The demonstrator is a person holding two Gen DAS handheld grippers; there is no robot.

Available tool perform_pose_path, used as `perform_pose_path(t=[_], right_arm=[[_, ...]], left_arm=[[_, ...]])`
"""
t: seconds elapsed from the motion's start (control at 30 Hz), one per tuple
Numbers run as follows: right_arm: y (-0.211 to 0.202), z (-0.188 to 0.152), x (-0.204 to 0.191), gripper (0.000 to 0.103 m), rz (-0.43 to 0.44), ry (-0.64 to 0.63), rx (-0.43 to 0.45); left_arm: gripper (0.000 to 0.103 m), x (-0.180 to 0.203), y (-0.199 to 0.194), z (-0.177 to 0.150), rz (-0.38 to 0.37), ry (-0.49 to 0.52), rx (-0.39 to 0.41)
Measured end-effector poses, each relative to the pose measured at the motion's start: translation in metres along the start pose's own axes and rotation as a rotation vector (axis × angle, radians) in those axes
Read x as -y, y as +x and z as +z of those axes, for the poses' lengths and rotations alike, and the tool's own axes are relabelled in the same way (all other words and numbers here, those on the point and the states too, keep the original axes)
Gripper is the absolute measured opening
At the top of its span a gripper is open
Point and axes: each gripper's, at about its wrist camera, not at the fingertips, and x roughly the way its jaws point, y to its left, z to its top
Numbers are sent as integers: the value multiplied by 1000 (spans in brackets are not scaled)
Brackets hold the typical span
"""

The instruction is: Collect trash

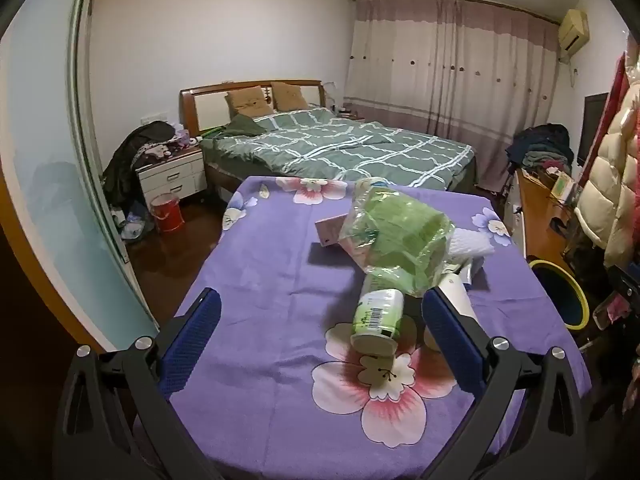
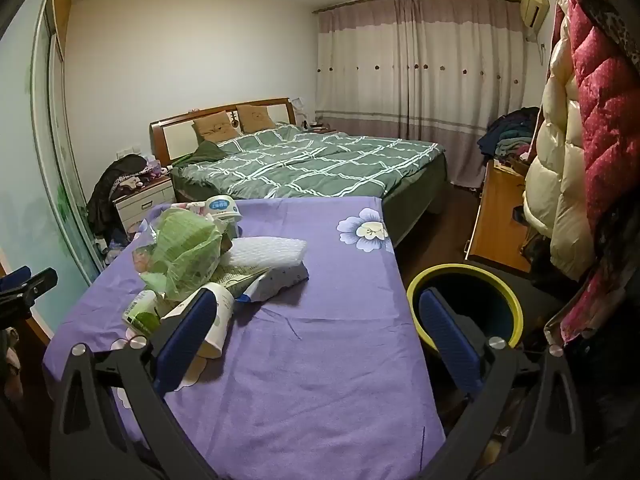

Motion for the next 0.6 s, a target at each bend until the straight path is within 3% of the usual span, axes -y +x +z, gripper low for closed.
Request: perform_pose_path(t=[0.6], right_arm=[[9,-3,3,97,-3,9,-9]], left_arm=[[99,12,1,0,-14,43,-1]])
